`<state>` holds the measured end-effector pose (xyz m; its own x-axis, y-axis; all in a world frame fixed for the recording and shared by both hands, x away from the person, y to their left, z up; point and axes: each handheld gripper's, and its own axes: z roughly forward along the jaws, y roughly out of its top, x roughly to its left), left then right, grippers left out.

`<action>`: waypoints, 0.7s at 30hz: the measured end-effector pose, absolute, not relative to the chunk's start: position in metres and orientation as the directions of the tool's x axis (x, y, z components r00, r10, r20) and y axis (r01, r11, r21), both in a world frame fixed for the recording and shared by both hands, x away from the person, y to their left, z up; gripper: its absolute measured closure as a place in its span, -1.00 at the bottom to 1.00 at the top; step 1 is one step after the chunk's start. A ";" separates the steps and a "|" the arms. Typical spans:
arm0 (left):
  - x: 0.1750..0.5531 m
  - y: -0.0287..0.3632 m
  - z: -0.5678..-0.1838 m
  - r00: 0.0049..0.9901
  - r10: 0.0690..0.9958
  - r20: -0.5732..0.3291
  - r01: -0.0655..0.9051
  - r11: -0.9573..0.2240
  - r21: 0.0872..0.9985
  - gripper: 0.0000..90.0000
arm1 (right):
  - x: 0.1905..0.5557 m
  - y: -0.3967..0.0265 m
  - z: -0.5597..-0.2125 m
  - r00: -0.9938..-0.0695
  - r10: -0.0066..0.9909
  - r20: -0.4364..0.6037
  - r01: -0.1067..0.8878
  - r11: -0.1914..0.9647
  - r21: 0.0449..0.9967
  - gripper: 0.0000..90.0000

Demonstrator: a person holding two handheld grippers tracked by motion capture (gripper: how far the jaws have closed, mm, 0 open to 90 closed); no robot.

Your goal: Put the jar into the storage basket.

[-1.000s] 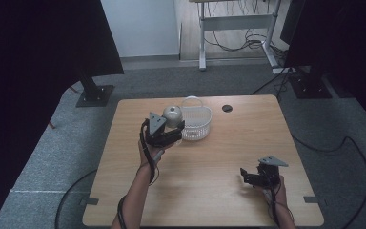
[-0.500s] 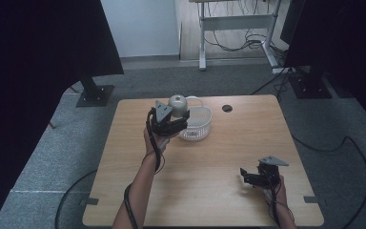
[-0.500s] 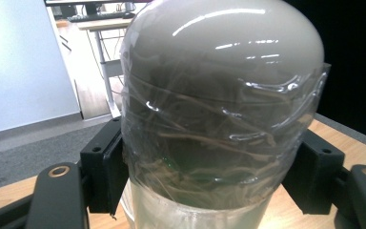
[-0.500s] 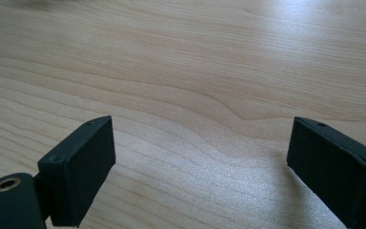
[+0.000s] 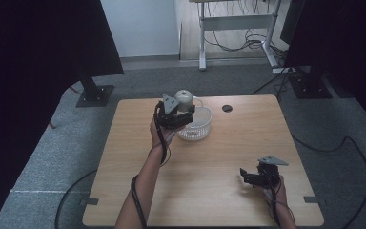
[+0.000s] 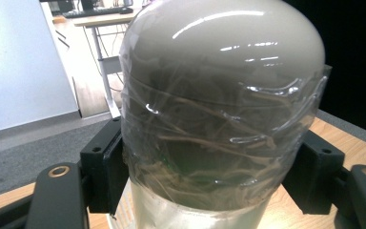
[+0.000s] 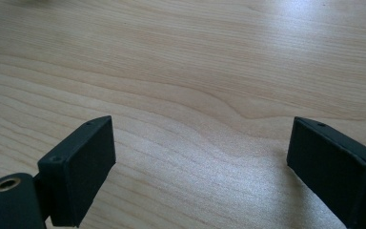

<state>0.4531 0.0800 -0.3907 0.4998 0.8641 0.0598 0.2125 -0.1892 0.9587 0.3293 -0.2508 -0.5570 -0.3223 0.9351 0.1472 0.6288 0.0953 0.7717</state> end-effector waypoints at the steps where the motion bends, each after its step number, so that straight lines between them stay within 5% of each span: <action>1: 0.455 0.079 -0.391 0.498 0.865 0.061 0.213 -0.190 0.958 -0.41 | 0.329 -0.251 -0.557 -0.324 0.934 0.148 0.629 0.096 0.771 -0.81; 21: 0.491 0.055 -0.414 0.511 0.855 0.084 0.244 -0.239 0.940 -0.40 | 0.330 -0.250 -0.557 -0.330 0.934 0.139 0.631 0.109 0.768 -0.81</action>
